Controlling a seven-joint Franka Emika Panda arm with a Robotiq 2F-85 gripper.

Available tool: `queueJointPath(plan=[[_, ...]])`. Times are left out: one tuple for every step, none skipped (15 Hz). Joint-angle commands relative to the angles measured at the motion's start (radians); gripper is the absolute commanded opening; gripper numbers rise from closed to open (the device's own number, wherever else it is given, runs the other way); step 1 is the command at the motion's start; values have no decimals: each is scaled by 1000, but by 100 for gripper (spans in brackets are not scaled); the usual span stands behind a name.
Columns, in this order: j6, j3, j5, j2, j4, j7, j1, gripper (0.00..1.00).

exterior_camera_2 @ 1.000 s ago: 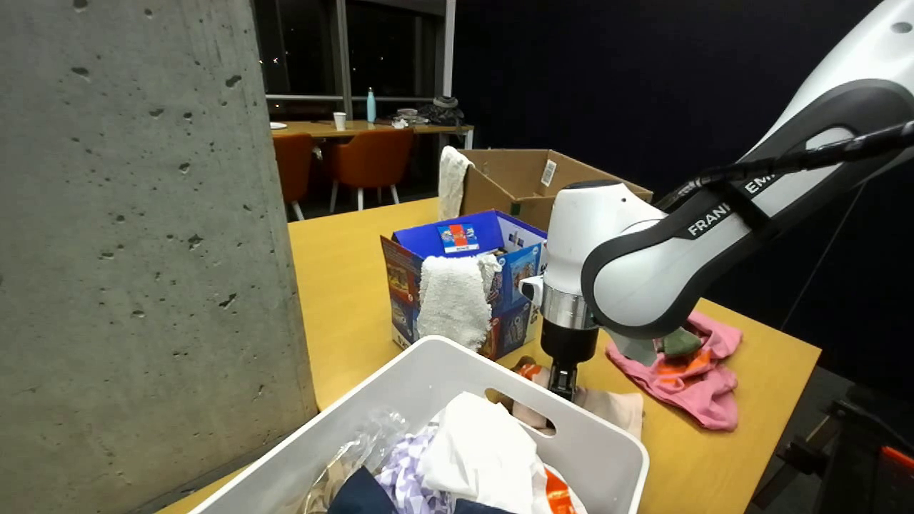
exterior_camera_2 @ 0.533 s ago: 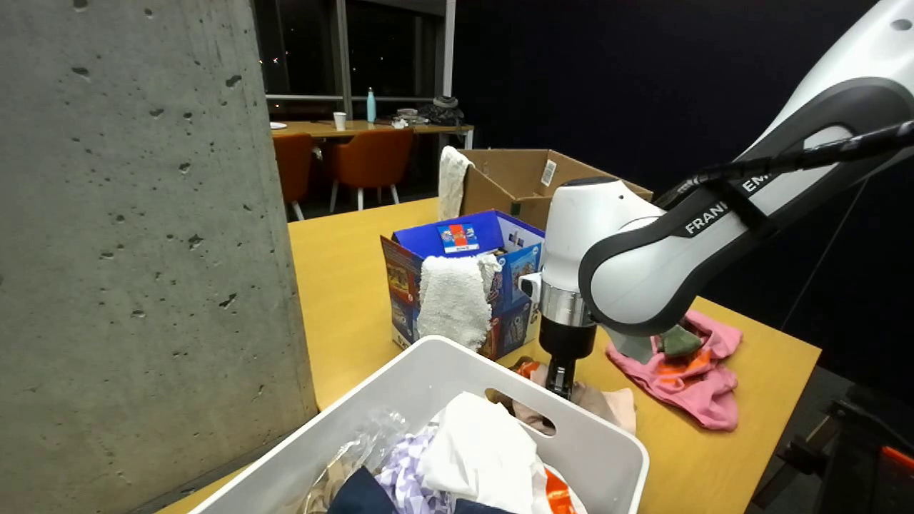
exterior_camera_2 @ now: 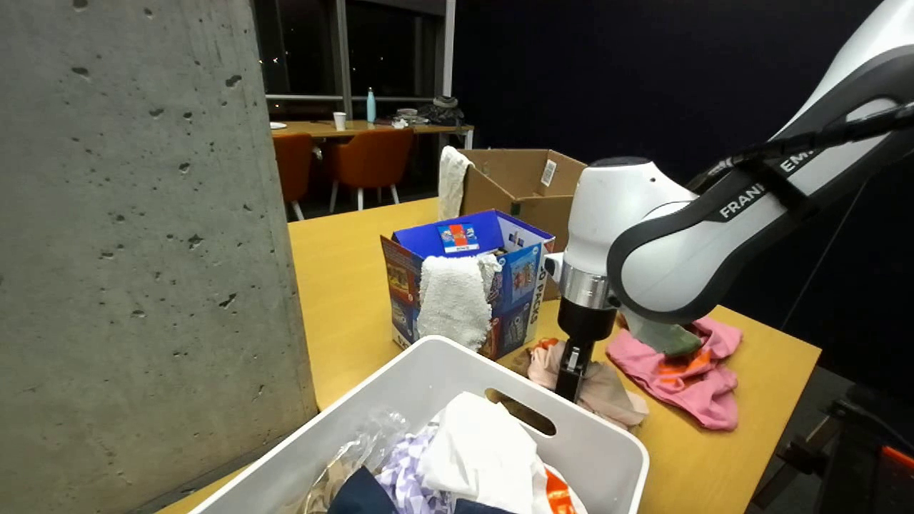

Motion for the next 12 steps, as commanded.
queueJointPath(plan=[[52,-57,-15,-156,-160,84,32,2],[58,-71,-21,-191,-191,104,40,2],[62,-85,-26,-236,-231,128,48,2],[62,-101,-33,-276,-263,153,58,2],[59,-115,-41,-321,-295,175,68,2],[54,-132,-54,-363,-322,204,83,2],[42,-144,-69,-406,-346,227,93,2],[29,-158,-90,-453,-369,262,112,2],[18,-167,-116,-494,-385,297,131,2],[1,-174,-149,-535,-398,334,148,2],[-27,-174,-186,-565,-397,375,170,2],[-68,-167,-225,-590,-386,417,188,2]])
